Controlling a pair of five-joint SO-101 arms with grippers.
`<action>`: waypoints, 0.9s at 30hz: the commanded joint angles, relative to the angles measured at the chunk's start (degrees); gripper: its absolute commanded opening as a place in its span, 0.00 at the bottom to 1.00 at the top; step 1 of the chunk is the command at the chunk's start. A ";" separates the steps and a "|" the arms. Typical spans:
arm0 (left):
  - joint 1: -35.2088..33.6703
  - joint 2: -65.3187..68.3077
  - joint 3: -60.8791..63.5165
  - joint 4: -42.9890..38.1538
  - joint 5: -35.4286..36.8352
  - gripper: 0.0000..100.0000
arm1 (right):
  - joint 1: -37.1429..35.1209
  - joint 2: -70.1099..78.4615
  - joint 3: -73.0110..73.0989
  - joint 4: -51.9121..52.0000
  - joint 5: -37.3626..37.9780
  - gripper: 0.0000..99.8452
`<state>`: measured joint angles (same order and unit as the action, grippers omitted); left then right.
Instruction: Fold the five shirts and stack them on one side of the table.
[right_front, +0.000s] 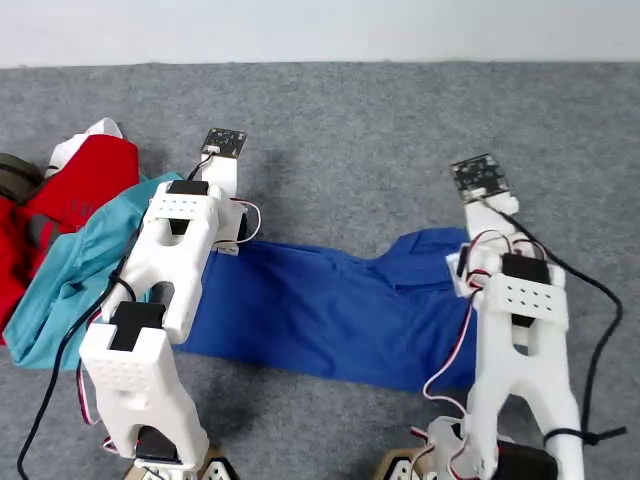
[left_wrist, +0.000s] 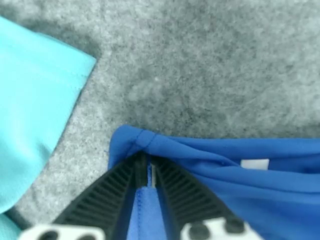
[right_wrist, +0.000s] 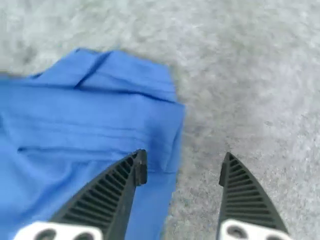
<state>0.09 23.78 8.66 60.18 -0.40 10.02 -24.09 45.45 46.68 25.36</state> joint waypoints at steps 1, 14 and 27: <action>-0.79 -0.26 -0.48 -0.70 0.26 0.02 | 0.84 -2.15 -0.44 -1.63 -3.16 0.24; -0.79 -0.26 -0.48 -0.70 0.26 0.02 | -4.09 0.66 3.25 -4.18 -3.34 0.19; -0.79 -0.26 -0.48 -0.79 0.26 0.02 | -2.07 18.33 -4.40 -9.45 -3.43 0.19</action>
<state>0.09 23.78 8.66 60.18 -0.40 7.47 -6.51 43.60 38.42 22.46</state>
